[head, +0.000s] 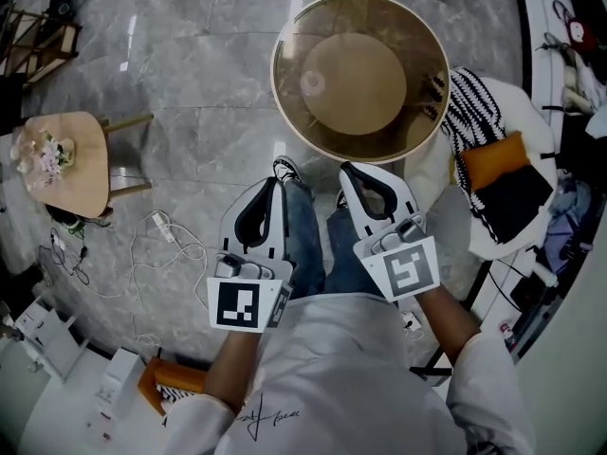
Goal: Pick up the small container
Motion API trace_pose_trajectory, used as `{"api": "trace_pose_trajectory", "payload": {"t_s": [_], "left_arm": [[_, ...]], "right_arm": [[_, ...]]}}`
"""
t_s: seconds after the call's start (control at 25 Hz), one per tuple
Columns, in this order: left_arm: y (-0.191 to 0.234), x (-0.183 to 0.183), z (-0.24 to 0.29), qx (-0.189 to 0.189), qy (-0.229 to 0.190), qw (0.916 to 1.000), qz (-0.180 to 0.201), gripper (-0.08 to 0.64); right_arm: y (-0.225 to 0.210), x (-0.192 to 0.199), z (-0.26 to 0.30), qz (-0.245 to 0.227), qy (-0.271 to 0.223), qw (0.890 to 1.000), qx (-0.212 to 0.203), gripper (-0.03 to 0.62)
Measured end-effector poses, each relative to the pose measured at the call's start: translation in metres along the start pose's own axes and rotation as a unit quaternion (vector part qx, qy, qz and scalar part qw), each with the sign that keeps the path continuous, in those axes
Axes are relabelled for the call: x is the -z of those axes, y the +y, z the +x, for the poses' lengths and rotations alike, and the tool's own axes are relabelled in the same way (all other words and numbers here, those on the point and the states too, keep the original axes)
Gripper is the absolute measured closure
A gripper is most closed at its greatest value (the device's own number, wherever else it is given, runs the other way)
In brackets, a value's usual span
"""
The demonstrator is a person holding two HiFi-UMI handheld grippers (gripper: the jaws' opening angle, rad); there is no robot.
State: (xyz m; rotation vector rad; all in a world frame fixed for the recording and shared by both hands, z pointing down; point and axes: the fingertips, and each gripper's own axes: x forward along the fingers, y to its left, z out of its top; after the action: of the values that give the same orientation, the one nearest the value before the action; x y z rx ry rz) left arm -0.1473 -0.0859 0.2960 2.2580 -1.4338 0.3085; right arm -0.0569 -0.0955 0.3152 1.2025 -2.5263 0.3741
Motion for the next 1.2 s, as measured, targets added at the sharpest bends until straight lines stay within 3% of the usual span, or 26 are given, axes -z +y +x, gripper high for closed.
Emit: {"api": "trace_pose_trajectory", "payload": {"t_s": [0.28,0.44,0.6,0.8,1.2], "left_arm": [[0.021,0.021,0.03,0.005,0.003,0.9998,0.018,0.543],[0.029,0.039,0.04,0.001,0.004,0.9996,0.029,0.543],[0.037,0.06,0.048,-0.009,0.012,0.9994,0.033,0.543],[0.045,0.086,0.054,-0.009,0.018,0.9996,0.02,0.543],[0.061,0.122,0.073,0.001,0.021,0.9998,0.005,0.543]], "right_arm": [[-0.001,0.025,0.037,0.017,-0.011,1.0,0.003,0.577],[0.004,0.07,0.044,-0.019,0.003,1.0,-0.014,0.577],[0.002,0.065,0.061,0.025,-0.012,1.0,-0.003,0.575],[0.008,0.091,0.072,0.042,0.008,0.999,-0.013,0.575],[-0.011,0.123,0.089,0.064,0.006,0.998,0.024,0.575]]}}
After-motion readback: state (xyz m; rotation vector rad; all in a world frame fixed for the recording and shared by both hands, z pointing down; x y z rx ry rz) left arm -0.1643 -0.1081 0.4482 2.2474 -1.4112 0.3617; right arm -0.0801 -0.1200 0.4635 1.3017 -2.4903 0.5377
